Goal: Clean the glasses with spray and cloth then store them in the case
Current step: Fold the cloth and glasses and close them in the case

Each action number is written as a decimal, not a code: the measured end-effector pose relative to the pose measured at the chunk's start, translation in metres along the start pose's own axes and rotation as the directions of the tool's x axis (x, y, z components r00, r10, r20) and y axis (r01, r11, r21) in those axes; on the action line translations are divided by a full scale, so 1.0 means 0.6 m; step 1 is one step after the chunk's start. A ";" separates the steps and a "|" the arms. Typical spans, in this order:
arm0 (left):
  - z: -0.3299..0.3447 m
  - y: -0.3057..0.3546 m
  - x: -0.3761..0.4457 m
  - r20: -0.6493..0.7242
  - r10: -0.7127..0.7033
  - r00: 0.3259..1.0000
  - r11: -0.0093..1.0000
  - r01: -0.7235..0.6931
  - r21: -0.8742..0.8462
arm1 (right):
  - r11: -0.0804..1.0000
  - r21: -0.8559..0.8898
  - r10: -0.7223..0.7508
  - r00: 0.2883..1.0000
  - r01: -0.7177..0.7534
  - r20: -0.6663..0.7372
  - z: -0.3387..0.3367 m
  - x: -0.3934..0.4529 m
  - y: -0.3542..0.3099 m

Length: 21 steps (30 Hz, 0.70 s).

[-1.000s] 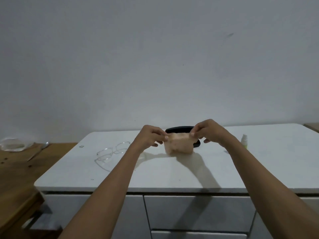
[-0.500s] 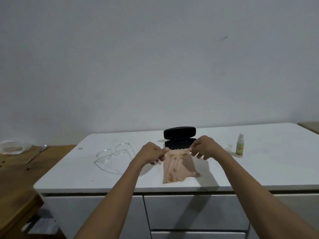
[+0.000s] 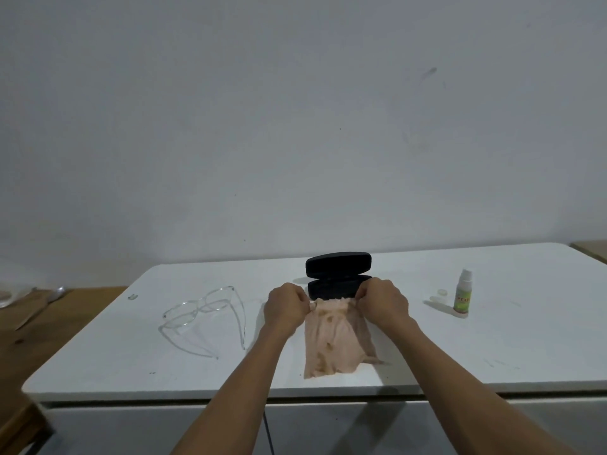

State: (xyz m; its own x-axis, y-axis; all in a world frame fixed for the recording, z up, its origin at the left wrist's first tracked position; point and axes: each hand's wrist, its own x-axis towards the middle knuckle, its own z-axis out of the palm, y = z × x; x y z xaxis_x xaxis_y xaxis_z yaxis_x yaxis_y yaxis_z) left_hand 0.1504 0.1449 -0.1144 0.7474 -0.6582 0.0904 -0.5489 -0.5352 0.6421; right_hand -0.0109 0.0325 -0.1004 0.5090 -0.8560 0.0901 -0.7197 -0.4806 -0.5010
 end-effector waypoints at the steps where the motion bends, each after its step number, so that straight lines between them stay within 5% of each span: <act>1: 0.003 -0.003 0.004 -0.006 -0.010 1.000 1.000 0.010 -0.007 | 1.000 -0.003 0.003 1.000 -0.003 -0.012 0.003 0.002 0.000; 10: -0.003 -0.014 0.002 -0.078 -0.041 0.996 0.995 0.033 -0.098 | 0.999 0.005 0.032 0.998 -0.032 -0.047 0.002 -0.003 0.000; 14: -0.011 -0.011 -0.018 -0.065 0.060 0.996 0.983 -0.071 -0.172 | 0.998 0.055 -0.009 1.000 0.010 -0.018 -0.012 -0.015 -0.003; 21: -0.037 -0.013 -0.063 0.117 0.265 0.957 0.964 -0.262 -0.041 | 0.980 0.104 -0.194 0.942 0.172 0.273 -0.033 -0.043 0.003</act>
State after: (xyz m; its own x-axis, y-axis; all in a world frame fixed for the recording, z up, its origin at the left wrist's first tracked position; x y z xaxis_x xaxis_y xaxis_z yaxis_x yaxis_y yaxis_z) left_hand 0.1348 0.1854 -0.1060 0.5259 -0.8338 0.1678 -0.7097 -0.3215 0.6269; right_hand -0.0348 0.0497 -0.0867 0.7483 -0.6613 -0.0532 -0.5688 -0.5981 -0.5646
